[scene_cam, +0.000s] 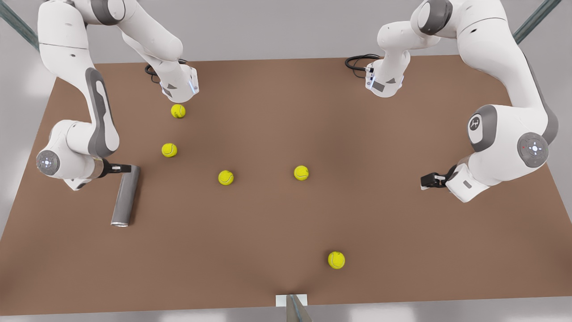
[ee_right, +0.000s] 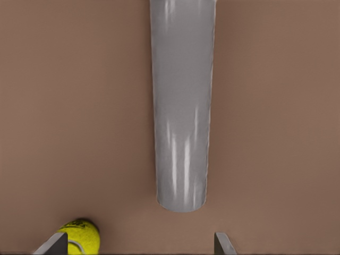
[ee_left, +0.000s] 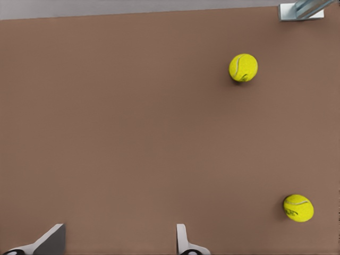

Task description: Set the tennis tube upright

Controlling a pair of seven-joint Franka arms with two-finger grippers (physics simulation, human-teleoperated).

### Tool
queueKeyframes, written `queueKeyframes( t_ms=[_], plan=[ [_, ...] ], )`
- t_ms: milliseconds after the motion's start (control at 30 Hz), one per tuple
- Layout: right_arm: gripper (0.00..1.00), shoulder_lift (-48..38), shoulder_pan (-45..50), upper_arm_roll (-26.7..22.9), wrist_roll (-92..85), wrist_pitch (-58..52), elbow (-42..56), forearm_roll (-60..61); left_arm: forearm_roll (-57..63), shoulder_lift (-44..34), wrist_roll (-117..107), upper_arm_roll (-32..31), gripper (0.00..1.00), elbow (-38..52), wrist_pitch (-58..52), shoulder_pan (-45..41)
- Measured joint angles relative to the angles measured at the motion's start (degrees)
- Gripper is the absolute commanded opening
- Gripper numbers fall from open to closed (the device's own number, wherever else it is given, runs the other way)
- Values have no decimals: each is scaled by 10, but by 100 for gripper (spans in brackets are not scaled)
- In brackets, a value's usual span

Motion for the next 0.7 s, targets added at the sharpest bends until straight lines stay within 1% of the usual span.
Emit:
queueKeyframes(
  t_ms=[100, 167, 233, 333, 700],
  plan=[
    [100, 33, -31, 2, -15, 66, -4, -26, -1, 3, 0, 0, 99, 1, 0, 1],
    [100, 57, -33, 5, -25, 123, 3, -30, -1, 4, 0, 0, 99, 1, 0, 1],
    [100, 70, -33, 6, -20, 151, 20, -29, -2, 4, 0, 0, 99, 1, 1, 1],
    [100, 96, -31, 6, -16, 159, 42, -23, -2, 4, -2, 0, 99, 1, 0, 0],
    [100, 133, -35, 6, -11, 203, 34, -25, -2, 7, -1, 0, 99, -1, 1, -2]
  ],
)
